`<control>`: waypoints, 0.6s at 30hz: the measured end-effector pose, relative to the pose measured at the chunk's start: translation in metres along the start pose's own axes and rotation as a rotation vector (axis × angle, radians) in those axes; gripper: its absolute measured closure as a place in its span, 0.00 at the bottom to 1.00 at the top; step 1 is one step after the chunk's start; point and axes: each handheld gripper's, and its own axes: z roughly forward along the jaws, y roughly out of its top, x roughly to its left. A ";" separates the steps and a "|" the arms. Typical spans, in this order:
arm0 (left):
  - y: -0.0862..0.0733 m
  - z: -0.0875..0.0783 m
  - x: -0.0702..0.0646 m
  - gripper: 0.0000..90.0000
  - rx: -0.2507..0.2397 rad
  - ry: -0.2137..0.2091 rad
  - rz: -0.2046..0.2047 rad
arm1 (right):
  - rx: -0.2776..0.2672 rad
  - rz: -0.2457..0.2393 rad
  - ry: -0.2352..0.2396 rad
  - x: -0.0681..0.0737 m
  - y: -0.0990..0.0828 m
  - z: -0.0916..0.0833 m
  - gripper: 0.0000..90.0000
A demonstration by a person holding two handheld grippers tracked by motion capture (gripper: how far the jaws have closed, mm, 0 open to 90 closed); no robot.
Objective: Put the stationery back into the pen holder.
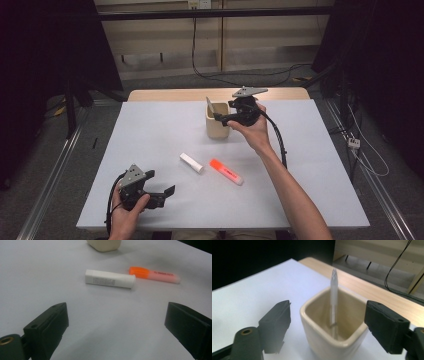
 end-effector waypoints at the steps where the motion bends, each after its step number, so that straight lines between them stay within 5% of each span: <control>1: 0.000 -0.001 0.000 0.06 -0.003 -0.002 0.001 | 0.000 0.001 0.004 0.002 -0.001 -0.001 0.22; 18: 0.001 0.001 -0.002 0.06 0.004 -0.002 0.009 | 0.047 -0.015 0.066 0.025 -0.029 -0.028 0.19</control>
